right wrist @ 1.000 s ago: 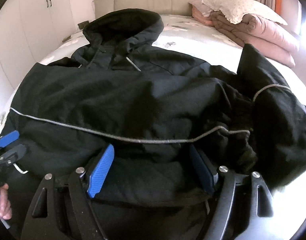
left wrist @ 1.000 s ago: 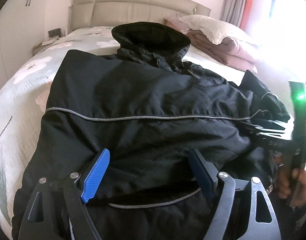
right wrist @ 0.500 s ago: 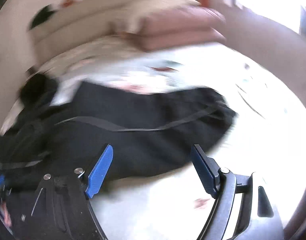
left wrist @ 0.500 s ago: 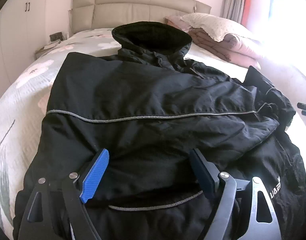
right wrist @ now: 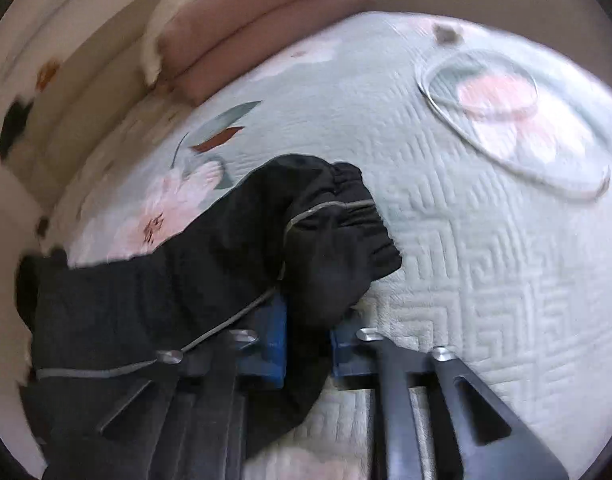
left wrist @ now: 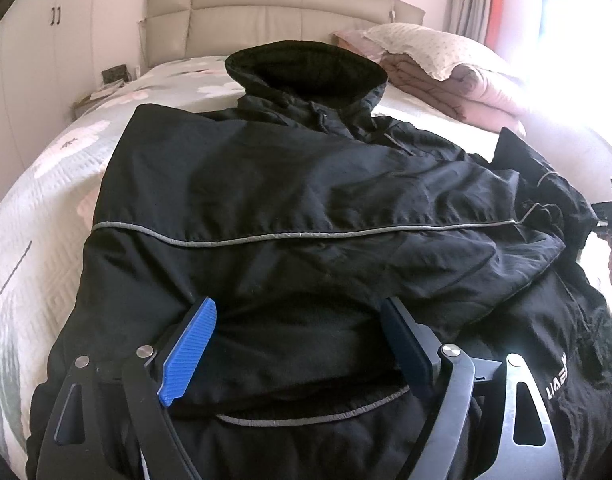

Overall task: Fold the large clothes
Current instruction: 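Grasp the other sleeve cuff with the right gripper and lift it, then fold the held sleeve across the jacket body toward the left gripper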

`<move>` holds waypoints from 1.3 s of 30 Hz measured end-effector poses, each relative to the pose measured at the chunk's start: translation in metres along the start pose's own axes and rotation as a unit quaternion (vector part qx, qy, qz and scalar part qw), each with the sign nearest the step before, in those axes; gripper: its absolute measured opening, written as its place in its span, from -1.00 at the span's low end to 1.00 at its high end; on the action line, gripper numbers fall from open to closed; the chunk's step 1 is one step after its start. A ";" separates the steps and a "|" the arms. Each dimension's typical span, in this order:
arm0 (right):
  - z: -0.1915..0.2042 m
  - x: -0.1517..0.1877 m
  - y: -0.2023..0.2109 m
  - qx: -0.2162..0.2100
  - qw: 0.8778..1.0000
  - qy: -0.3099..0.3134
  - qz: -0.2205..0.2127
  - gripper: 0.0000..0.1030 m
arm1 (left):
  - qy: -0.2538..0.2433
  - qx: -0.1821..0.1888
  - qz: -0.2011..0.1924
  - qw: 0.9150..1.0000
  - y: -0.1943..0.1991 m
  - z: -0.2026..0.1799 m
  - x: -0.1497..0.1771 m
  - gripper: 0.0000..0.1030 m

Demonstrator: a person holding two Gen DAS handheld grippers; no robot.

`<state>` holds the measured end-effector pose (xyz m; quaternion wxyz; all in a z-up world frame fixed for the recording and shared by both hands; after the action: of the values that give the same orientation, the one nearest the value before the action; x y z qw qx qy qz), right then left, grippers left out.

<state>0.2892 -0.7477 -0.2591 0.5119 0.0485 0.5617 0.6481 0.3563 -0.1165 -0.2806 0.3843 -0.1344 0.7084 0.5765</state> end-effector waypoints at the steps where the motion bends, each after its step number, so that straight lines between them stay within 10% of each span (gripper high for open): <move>1: 0.004 -0.002 0.011 0.008 1.000 0.018 -0.016 -0.65 | 0.000 0.000 0.000 1.000 0.000 0.000 0.000 0.65; 7: -0.051 -0.005 0.049 0.167 0.982 0.037 -0.082 -0.65 | 0.001 0.000 -0.001 1.000 0.000 0.000 0.000 0.65; 10: -0.091 0.010 0.022 0.157 0.987 -0.031 -0.020 -0.65 | 0.000 0.000 -0.001 1.000 0.000 0.000 0.000 0.66; 14: -0.078 0.008 0.026 0.190 0.981 -0.006 -0.030 -0.65 | 0.000 0.000 -0.001 1.000 0.000 0.000 0.000 0.66; 17: -0.053 0.003 0.044 0.136 0.990 -0.009 -0.032 -0.65 | 0.000 0.000 -0.001 1.000 0.000 0.000 0.000 0.66; 26: 0.139 0.036 0.139 -0.044 0.993 0.109 -0.032 -0.65 | 0.020 0.002 0.009 1.000 0.020 0.004 -0.011 0.66; 39: 0.446 0.250 0.157 -0.217 0.921 0.315 0.073 -0.65 | 0.026 0.014 -0.067 0.997 0.141 0.044 -0.026 0.66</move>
<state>0.3605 -0.2411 -0.1019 0.2583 -0.2294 0.5347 0.7712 0.3016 -0.0402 -0.1637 0.4049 -0.1910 0.7161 0.5355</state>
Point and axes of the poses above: each gripper's, at about its wrist camera, not at the fingertips, and y roughly against the way its jaws point, z to its left, x to its underside, the point moved 7 cm from there along -y, roughly the way its jaws point, and after that the axes turned 6 degrees about -y, right-handed, at the moved point
